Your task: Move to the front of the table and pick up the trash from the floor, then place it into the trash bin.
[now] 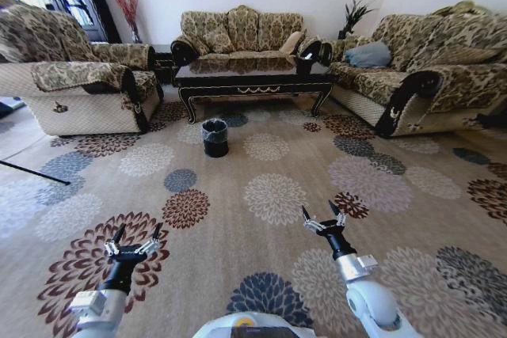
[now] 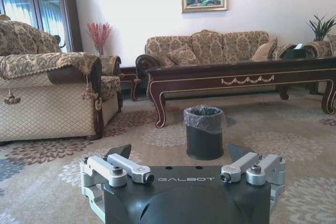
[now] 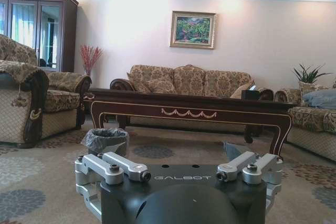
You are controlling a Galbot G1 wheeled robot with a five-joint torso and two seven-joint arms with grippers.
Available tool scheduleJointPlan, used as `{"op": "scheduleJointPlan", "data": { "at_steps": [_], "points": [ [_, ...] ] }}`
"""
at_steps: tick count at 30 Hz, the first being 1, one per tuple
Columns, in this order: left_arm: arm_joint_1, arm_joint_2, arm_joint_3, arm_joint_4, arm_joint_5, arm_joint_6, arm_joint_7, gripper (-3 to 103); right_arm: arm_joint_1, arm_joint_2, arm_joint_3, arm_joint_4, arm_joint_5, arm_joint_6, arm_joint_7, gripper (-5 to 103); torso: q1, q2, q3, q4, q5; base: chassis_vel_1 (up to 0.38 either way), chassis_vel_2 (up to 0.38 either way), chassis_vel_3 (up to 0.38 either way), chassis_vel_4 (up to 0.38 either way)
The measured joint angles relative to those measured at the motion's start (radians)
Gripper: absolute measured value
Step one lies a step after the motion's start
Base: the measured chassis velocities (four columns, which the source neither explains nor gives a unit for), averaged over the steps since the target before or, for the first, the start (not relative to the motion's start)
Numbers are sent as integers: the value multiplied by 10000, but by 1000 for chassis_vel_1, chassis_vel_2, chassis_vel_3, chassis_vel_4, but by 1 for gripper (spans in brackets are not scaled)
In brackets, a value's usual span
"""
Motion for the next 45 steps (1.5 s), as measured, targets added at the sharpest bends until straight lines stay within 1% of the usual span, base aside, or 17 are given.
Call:
{"op": "scheduleJointPlan", "data": {
  "at_steps": [5,14,24,25,31,33,36,42,45],
  "points": [
    [0,0,0,0,0,0,0,100,0,0,0,0,0,0,0,100,57,191,132,0,0,0,0,0,0],
    [0,0,0,0,0,0,0,100,0,1,0,0,0,0,0,100,119,391,276,0,0,0,0,0,0],
    [0,0,0,0,0,1,0,100,0,0,0,0,0,0,0,100,250,865,612,0,0,0,0,0,0],
    [0,0,0,0,0,1,0,100,0,0,0,0,0,0,0,100,250,865,612,0,0,0,0,0,0],
    [0,0,0,0,0,0,0,100,1,0,0,0,0,0,0,100,348,1149,800,0,0,0,0,0,0],
    [0,0,0,0,0,0,0,100,0,0,0,0,0,0,0,100,352,1163,810,0,0,0,0,0,0],
    [0,0,0,0,0,0,0,100,1,0,0,0,0,0,0,100,420,1373,955,0,0,0,0,0,0],
    [0,0,0,0,0,0,0,100,0,0,0,0,0,0,0,100,487,1561,1074,0,0,0,0,0,0],
    [0,0,0,0,0,0,0,100,1,0,0,0,0,0,0,100,534,1719,1185,0,0,0,0,0,0]
  ]
}}
